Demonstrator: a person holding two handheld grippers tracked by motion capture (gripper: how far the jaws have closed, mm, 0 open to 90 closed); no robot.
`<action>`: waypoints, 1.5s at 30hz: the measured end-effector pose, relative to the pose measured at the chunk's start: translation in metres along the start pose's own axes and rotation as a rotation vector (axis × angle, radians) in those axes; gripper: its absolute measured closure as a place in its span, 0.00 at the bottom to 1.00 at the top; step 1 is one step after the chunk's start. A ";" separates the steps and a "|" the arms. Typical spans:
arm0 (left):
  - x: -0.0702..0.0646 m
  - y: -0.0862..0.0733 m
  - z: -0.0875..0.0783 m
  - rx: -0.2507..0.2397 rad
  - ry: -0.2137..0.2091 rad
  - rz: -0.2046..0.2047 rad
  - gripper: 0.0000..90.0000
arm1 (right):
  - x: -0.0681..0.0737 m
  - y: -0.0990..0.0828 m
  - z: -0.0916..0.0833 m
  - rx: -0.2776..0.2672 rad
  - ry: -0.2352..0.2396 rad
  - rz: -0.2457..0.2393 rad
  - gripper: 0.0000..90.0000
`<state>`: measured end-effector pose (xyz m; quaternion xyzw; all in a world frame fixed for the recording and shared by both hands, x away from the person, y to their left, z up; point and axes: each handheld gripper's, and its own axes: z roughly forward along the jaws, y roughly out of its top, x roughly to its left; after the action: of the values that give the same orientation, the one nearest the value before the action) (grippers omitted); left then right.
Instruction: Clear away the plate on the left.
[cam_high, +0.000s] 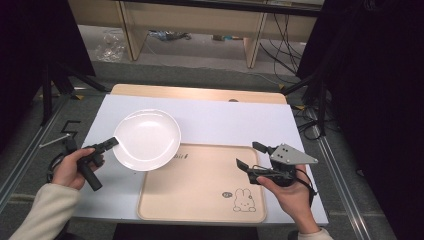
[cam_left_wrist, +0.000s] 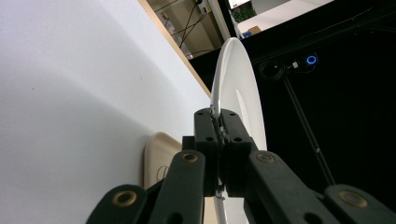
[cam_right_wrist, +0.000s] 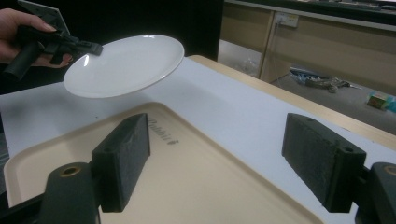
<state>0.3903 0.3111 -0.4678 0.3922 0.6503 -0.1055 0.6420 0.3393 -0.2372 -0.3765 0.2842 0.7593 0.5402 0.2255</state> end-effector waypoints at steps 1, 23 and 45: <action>0.000 0.000 0.000 0.000 0.000 0.000 0.96 | 0.000 0.000 0.000 0.000 0.000 0.000 0.27; -0.006 -0.008 0.009 0.035 -0.001 0.015 0.96 | 0.000 0.000 0.001 -0.015 0.005 0.007 0.27; -0.010 -0.017 0.017 0.069 -0.008 0.015 0.96 | -0.001 0.001 -0.001 -0.022 -0.022 -0.018 0.27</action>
<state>0.3912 0.2850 -0.4672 0.4187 0.6406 -0.1245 0.6315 0.3392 -0.2379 -0.3747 0.2807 0.7534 0.5431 0.2421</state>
